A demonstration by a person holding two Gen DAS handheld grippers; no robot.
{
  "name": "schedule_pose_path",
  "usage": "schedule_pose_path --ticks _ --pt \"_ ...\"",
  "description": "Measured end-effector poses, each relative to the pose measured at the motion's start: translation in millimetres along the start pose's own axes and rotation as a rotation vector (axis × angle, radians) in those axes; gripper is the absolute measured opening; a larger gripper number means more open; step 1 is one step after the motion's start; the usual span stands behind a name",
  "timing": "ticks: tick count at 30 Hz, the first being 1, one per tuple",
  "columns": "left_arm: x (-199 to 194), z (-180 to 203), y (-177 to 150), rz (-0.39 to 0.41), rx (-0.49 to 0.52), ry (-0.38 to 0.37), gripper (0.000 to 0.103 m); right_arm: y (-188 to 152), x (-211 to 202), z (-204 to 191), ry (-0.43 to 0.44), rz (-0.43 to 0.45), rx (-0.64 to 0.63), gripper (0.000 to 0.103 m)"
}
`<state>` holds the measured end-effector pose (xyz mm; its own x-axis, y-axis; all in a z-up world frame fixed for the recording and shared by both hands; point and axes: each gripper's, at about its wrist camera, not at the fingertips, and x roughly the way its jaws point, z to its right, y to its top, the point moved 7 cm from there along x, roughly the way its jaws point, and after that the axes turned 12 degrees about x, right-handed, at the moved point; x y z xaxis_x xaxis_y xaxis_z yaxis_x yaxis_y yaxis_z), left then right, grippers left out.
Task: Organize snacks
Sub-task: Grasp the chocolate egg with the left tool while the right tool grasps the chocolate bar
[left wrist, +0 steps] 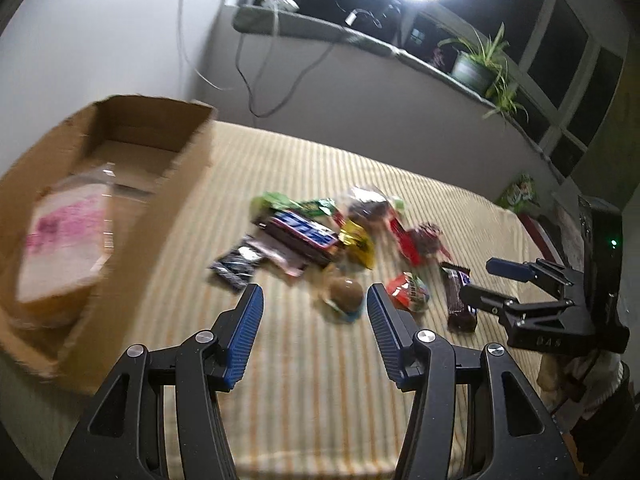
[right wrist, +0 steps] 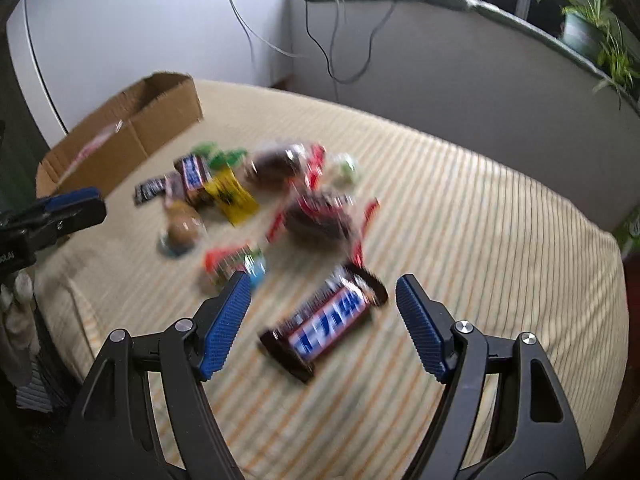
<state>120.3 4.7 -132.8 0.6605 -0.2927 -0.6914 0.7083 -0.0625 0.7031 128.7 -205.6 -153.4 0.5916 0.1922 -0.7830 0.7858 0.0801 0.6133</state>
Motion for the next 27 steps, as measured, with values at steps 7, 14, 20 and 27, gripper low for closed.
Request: schedule_pose_path --ticks 7,14,20,27 --pt "29 13 1 -0.046 0.008 -0.014 0.053 -20 14 10 0.029 -0.057 0.070 0.077" --pt "48 10 0 -0.083 0.016 0.000 0.051 -14 31 10 0.005 -0.074 0.132 0.075" --pt "56 17 1 -0.096 0.076 0.021 0.036 -14 35 5 -0.070 -0.060 0.066 0.062" --pt "54 22 0 -0.093 0.094 0.011 0.028 -12 30 14 -0.089 -0.055 0.063 0.031"
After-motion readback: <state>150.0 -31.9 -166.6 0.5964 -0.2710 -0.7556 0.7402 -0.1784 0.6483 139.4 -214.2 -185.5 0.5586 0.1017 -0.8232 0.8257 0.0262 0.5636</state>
